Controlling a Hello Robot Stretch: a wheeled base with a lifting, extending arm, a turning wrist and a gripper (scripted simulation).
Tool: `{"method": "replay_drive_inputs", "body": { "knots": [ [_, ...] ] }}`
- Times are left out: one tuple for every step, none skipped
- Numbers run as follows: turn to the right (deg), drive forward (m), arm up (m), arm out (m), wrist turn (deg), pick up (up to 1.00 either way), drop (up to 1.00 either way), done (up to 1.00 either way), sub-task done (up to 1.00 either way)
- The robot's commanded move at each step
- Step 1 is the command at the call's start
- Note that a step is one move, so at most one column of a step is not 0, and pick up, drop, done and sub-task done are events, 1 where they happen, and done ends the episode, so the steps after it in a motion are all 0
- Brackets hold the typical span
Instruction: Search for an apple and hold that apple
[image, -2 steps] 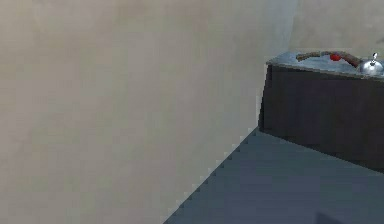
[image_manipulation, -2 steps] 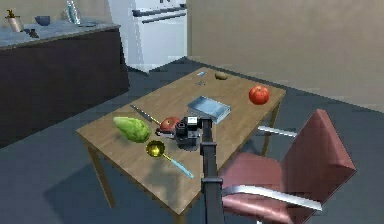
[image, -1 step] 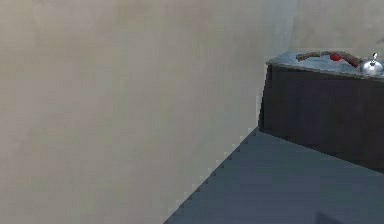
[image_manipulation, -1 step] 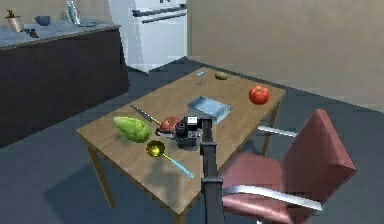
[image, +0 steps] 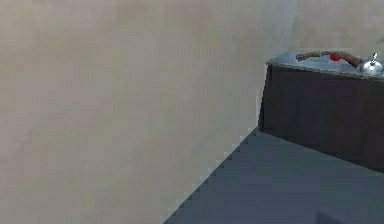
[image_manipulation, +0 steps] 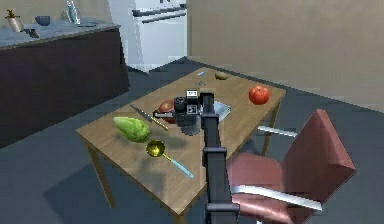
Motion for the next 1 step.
{"method": "replay_drive_inputs", "body": {
  "knots": [
    [0.0, 0.00, 0.00, 0.00, 0.0, 0.00, 0.00, 1.00, 0.00]
  ]
}}
